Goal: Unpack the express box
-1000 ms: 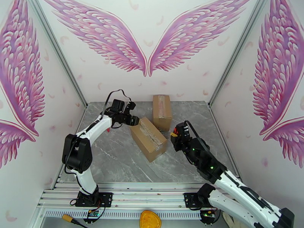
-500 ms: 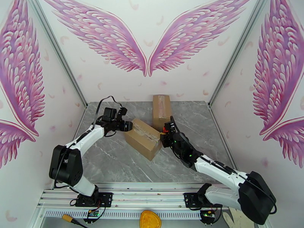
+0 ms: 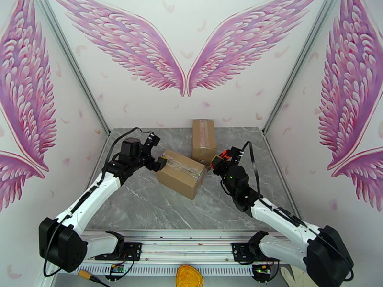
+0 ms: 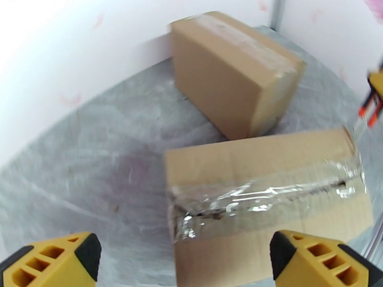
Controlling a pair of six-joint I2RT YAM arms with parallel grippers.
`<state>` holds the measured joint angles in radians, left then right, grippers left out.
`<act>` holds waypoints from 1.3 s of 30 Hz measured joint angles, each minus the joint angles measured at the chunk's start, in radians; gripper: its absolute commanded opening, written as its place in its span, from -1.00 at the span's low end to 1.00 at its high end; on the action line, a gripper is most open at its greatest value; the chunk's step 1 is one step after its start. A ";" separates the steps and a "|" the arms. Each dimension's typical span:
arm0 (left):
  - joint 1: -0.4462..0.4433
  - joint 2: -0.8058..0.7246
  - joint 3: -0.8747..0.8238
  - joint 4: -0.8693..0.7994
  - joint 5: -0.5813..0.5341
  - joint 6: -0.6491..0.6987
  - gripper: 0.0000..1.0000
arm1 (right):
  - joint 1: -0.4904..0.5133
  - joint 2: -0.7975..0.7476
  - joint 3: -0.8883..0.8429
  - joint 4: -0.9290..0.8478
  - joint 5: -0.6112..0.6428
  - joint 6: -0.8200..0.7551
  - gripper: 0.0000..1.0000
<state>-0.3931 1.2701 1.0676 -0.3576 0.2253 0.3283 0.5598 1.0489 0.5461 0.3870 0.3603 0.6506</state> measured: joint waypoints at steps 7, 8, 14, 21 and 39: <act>-0.129 -0.003 -0.042 0.014 0.075 0.422 0.97 | 0.005 -0.047 -0.023 0.013 0.017 0.147 -1.00; -0.140 0.003 -0.039 0.011 0.079 0.458 0.97 | 0.008 -0.048 -0.025 0.016 0.020 0.160 -1.00; -0.206 0.068 -0.017 -0.008 0.093 0.628 0.98 | 0.026 -0.043 -0.031 0.029 0.038 0.208 -1.00; -0.221 0.078 -0.017 -0.023 0.095 0.690 0.97 | 0.033 0.016 -0.048 0.092 0.046 0.248 -1.00; -0.254 0.166 -0.017 0.045 0.081 0.715 0.98 | 0.045 0.107 -0.051 0.179 0.102 0.370 -1.00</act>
<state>-0.6468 1.4357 1.0508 -0.3126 0.3061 1.0428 0.6052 1.1561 0.4946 0.5655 0.4622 1.0210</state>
